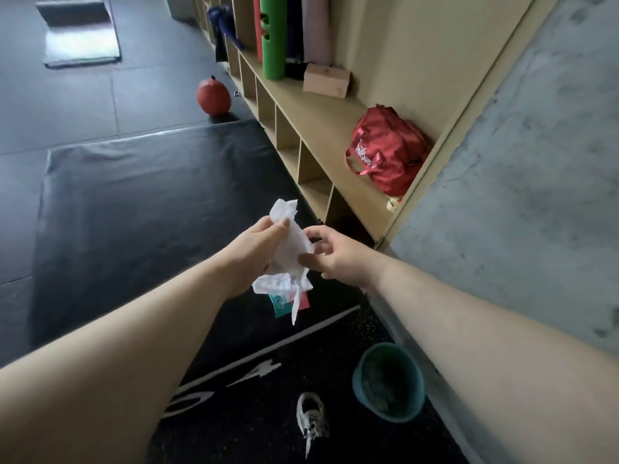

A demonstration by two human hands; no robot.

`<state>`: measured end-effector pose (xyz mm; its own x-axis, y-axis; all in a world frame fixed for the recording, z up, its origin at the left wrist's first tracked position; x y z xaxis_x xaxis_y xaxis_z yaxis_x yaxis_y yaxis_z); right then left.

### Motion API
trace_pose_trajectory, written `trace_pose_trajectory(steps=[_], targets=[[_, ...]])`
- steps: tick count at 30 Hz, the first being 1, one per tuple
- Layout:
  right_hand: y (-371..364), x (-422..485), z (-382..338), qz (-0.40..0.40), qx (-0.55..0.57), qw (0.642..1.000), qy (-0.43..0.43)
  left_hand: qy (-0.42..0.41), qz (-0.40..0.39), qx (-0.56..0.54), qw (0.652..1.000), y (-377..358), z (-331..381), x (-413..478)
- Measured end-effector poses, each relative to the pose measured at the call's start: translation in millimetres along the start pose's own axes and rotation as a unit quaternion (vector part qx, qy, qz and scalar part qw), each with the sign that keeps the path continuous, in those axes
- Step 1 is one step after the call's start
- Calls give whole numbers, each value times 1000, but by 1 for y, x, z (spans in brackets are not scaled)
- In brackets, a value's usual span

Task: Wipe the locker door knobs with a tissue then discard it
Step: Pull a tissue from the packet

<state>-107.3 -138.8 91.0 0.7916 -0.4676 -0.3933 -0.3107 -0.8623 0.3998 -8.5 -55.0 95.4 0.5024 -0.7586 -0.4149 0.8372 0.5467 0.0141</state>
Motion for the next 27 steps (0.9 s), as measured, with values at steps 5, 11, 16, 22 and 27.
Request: trace_pose_trajectory(steps=[5, 11, 16, 22, 27], targets=[[-1, -49, -10, 97, -56, 994, 16, -59, -27, 56, 996, 3, 12, -44], [-2, -101, -14, 148, -121, 981, -22, -59, 38, 223, 972, 27, -4, -56], [9, -126, -17, 188, -142, 970, -62, -15, 42, 242, 969, 42, -33, -35], [5, -129, -6, 193, -112, 970, -93, 33, 47, 225, 973, 36, -68, 3], [-6, -108, 3, 182, -62, 977, -92, 47, 43, 226, 972, 29, -93, 40]])
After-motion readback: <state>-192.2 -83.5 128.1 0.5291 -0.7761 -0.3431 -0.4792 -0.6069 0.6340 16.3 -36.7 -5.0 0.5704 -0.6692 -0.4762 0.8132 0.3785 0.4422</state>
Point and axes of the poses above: each hand's wrist, its own x-axis towards the middle knuckle, its own y-axis out of the back of the hand, z = x × y, the point moved 9 cm from there along x, towards the middle knuckle, and after that the axes turned 5 degrees about z, right-handed, at the moved point
